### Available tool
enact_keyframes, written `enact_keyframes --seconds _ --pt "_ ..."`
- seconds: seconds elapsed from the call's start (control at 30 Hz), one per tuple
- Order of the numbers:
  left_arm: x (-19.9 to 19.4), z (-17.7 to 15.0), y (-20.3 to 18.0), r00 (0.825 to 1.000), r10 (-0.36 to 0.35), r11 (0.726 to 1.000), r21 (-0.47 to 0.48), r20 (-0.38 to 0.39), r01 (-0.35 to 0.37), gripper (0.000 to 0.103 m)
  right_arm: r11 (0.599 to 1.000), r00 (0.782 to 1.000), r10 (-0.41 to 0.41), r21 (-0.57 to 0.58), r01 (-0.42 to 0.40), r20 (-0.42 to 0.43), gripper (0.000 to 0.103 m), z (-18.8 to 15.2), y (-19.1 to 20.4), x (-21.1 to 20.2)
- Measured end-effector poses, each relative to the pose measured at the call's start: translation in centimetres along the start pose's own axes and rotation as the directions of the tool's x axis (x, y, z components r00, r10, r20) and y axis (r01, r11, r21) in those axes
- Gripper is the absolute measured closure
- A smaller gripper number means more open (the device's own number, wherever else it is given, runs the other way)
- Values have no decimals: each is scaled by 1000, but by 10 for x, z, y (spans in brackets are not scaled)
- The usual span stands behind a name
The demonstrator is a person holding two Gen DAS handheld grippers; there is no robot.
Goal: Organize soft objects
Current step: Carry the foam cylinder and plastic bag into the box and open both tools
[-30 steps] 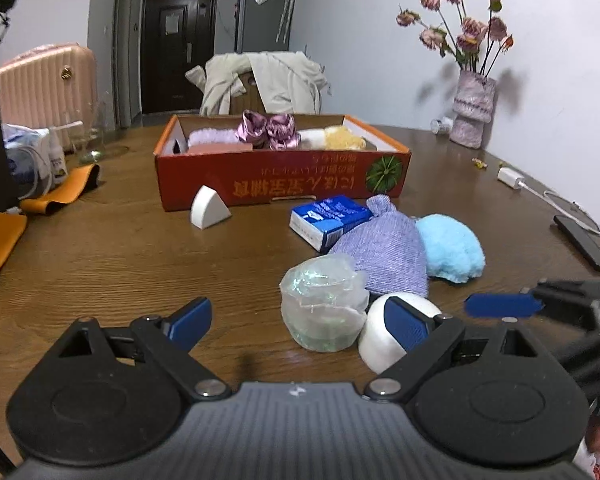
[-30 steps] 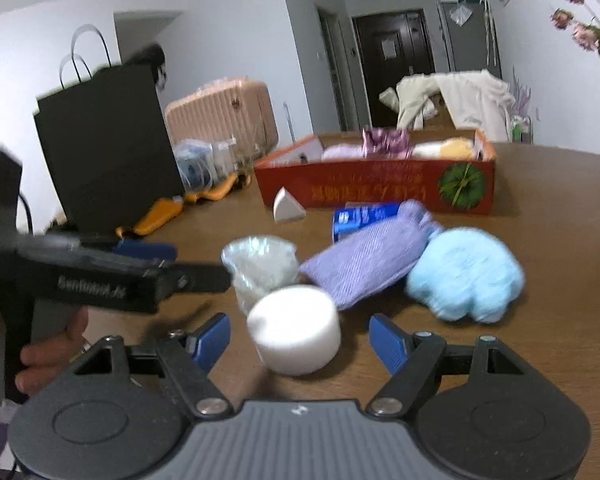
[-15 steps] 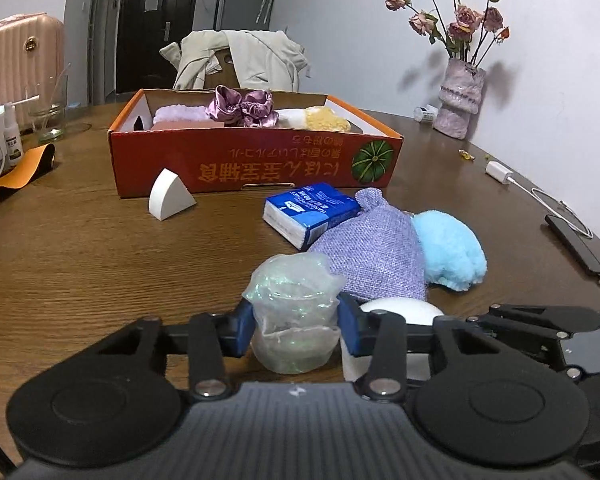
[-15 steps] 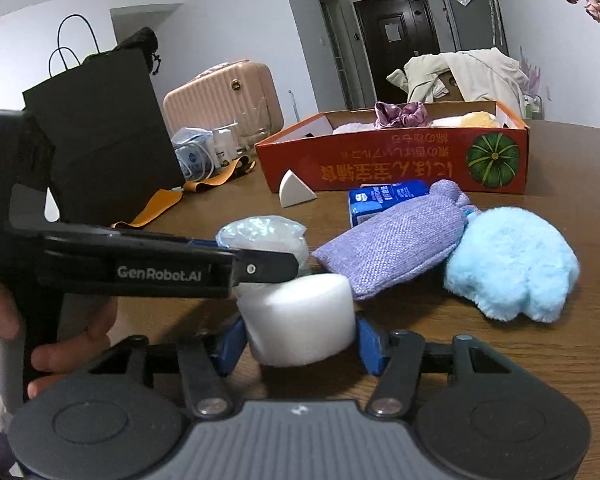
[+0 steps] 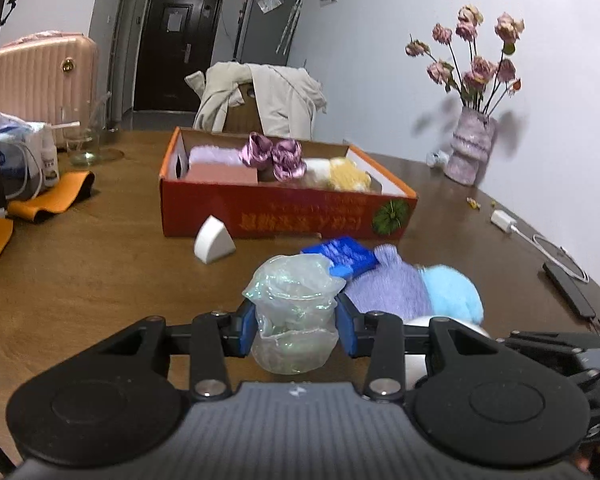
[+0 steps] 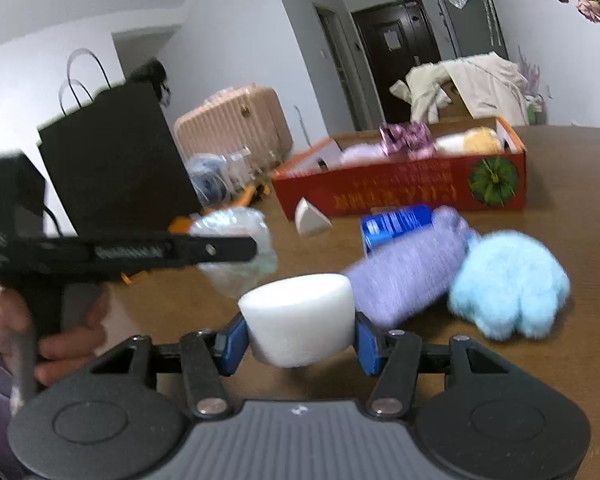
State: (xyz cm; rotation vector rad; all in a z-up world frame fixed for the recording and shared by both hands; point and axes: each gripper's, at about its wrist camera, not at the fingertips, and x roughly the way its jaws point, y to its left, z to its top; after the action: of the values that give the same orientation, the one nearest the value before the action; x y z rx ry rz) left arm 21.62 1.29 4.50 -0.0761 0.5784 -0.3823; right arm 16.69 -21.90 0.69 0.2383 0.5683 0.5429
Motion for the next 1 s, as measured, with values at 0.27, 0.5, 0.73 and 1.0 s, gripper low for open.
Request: enact_keyframes --seconds 0.27,0.5,0.73,1.0 --pt "35 82 40 994 67 996 56 87 -72 62 998 999 11 -60 -8 43 49 99 -22 44" --pt "129 153 76 996 59 995 86 -63 -53 62 999 995 -24 -29 22 -98 49 183 -53 161" --pt "182 150 91 987 55 995 89 -148 -42 59 996 965 -74 -61 61 -251 48 182 -61 243" --pt "182 138 105 987 36 997 66 -156 -26 48 992 959 -124 -43 117 -256 41 170 -66 265"
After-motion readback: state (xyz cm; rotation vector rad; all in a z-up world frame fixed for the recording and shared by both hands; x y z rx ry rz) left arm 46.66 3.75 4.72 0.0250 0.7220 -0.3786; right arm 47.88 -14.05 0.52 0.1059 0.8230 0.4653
